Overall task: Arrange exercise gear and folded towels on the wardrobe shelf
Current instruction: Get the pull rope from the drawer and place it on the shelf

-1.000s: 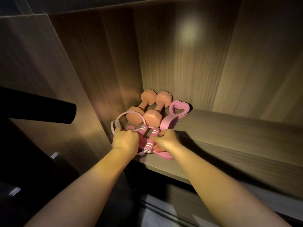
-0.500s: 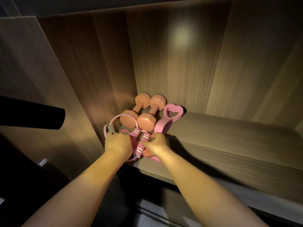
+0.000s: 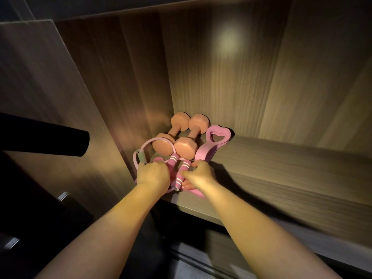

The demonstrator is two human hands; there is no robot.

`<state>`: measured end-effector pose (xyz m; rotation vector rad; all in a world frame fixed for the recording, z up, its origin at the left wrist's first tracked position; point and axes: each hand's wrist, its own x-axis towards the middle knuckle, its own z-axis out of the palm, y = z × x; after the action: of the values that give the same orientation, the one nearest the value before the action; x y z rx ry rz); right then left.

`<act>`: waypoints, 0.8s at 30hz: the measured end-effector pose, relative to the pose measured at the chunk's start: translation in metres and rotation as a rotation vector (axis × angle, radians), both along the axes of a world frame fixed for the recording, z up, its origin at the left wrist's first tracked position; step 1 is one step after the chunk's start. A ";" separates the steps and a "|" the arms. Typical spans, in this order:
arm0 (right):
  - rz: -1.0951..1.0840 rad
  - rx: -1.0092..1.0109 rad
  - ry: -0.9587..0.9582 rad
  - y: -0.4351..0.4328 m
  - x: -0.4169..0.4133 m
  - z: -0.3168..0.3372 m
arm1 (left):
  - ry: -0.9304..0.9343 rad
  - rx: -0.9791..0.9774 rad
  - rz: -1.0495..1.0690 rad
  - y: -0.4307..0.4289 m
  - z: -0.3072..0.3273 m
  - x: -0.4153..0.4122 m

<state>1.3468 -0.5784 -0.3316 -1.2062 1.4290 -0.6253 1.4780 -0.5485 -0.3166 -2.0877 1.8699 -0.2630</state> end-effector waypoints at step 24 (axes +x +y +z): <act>0.307 -0.516 1.029 0.187 -0.126 0.084 | 0.285 -0.384 -0.171 0.188 0.075 -0.064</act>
<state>1.2212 -0.3918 -0.2477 -2.3107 1.8852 -0.1165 1.4140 -0.3602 -0.2414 -2.3105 2.3279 -0.4125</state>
